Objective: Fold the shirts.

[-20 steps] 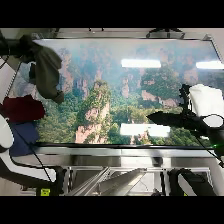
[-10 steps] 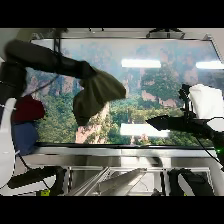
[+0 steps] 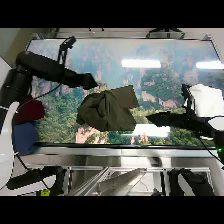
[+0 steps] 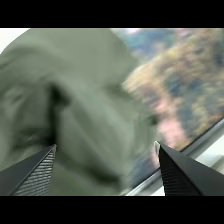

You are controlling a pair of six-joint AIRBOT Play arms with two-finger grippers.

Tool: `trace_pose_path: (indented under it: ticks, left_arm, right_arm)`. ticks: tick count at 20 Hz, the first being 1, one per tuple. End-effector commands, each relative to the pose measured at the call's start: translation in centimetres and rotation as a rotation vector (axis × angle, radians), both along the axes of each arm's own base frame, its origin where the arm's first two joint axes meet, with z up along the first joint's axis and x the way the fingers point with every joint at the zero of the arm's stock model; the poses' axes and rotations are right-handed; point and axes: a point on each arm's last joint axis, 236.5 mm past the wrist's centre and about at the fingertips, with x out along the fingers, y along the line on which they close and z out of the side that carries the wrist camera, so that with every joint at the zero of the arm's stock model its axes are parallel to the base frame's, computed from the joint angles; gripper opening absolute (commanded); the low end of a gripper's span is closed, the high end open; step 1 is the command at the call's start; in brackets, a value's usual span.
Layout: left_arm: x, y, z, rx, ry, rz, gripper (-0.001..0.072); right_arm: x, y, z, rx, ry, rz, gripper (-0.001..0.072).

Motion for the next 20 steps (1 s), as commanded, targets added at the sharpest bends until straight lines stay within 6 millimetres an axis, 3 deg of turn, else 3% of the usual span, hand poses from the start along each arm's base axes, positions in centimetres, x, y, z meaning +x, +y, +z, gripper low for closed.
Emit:
trace_pose_path:
  ticks: [1, 3, 5, 8, 10, 13, 15, 19, 20]
  left_arm:
    - [-1.7, 7.9, -4.2, 0.083, 0.201, 0.121, 0.0688]
    - [-2.8, 10.9, -8.5, 0.077, 0.31, 0.215, 0.0688]
    - [-4.1, 13.0, -13.3, 0.064, 0.382, 0.291, 0.0688]
    - [-6.0, 12.8, -18.6, 0.009, 0.409, 0.323, 0.0687]
    - [-6.3, 11.6, -20.3, -0.046, 0.388, 0.327, 0.0687]
    - [-5.7, 10.4, -22.0, -0.068, 0.32, 0.337, 0.0686]
    - [-5.3, 9.7, -23.1, -0.046, 0.305, 0.332, 0.0686]
    - [-5.9, 7.3, -25.1, -0.014, 0.322, 0.258, 0.0685]
    - [-6.2, 6.7, -25.4, -0.01, 0.328, 0.242, 0.0627]
  right_arm:
    - [3.3, -1.0, -0.5, -0.029, -0.026, -0.051, 0.058]
    - [5.0, -0.6, -2.0, -0.017, 0.032, -0.034, 0.058]
    - [6.4, 1.5, -3.6, -0.007, 0.055, 0.043, 0.058]
    - [8.5, 5.8, -7.1, -0.023, 0.1, 0.139, 0.058]
    - [9.8, 9.3, -8.8, -0.009, 0.13, 0.204, 0.058]
    - [11.9, 14.6, -9.5, 0.025, 0.119, 0.269, 0.058]
    - [13.7, 17.1, -10.2, 0.011, 0.079, 0.28, 0.058]
    - [15.7, 19.7, -12.1, 0.021, 0.077, 0.284, 0.058]
    - [15.9, 19.9, -12.7, 0.03, 0.089, 0.276, 0.058]
